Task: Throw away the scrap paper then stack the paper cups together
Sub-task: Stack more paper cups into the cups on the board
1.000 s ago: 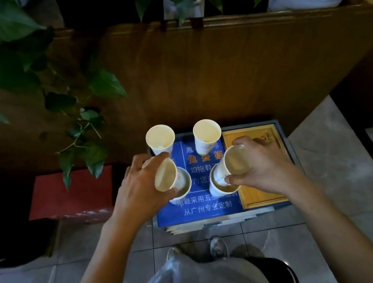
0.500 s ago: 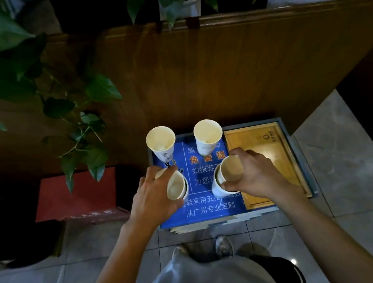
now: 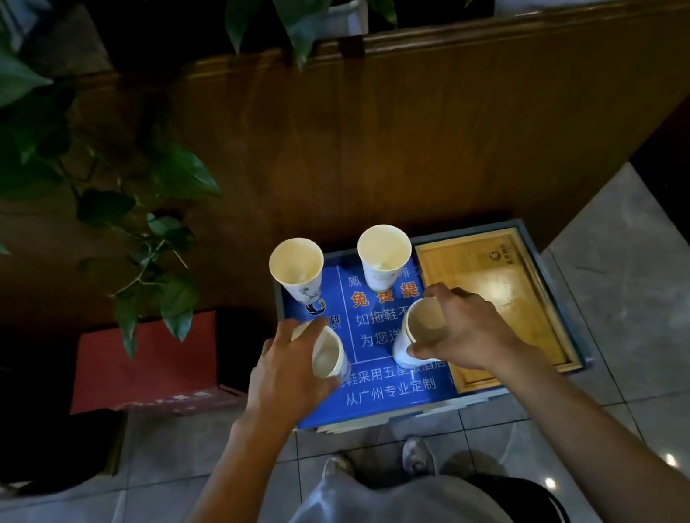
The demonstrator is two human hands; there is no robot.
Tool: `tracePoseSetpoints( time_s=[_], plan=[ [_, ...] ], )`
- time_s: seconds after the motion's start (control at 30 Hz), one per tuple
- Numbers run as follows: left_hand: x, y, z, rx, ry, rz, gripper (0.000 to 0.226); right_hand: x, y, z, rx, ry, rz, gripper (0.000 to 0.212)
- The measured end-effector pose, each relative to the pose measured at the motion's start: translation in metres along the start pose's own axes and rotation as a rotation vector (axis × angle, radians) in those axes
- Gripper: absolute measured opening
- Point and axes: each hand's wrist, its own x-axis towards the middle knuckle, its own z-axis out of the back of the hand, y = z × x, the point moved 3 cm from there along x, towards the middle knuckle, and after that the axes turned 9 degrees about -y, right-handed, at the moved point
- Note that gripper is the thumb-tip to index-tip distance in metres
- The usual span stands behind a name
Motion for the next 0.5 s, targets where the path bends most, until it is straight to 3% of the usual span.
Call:
tracePoseSetpoints(
  time_s=[0.5],
  plan=[
    [0.013, -0.025, -0.021, 0.144, 0.082, -0.02, 0.099, 0.001, 0.02, -0.02, -0.136, 0.042, 0.028, 0.104]
  ],
)
